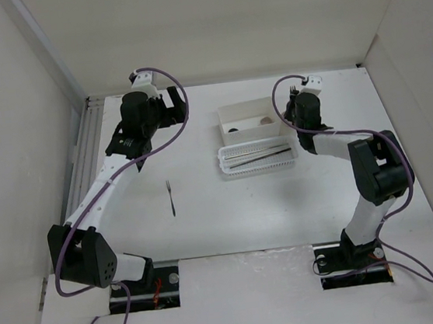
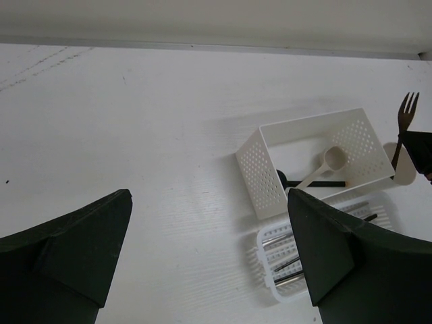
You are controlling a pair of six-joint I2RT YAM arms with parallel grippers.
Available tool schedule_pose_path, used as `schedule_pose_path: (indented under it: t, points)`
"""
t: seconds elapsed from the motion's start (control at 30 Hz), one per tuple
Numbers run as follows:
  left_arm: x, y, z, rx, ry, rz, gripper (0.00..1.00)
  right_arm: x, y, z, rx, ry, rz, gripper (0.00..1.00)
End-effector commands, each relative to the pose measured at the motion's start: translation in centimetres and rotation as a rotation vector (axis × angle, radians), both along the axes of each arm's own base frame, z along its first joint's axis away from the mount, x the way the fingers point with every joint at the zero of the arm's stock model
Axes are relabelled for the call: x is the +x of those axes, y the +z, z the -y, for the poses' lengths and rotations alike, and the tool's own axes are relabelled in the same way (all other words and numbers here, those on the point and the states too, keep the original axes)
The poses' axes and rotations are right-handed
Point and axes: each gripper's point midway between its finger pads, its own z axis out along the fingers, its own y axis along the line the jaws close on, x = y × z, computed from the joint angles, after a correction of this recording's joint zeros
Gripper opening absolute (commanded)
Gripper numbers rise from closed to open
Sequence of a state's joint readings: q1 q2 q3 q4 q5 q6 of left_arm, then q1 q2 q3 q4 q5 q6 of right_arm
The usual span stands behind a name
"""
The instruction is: Sort the eating utensils into containers
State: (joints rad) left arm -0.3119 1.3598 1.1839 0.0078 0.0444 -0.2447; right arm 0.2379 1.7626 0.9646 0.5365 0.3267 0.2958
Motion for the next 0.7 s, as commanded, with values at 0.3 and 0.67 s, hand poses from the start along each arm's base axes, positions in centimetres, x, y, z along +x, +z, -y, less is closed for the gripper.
schedule_pose_path:
  t: [0.3, 0.67]
  points:
    - [0.1, 1.5, -0.3, -0.004, 0.008, 0.038, 1.0, 0.5, 3.1, -1.7, -0.007, 0.016, 0.073, 0.3]
    - [-2.5, -3.4, -11.0, 0.274, 0.368, -0.087, 0.66, -4.2, 15.3, -10.3, -0.273, 0.324, 0.228, 0.64]
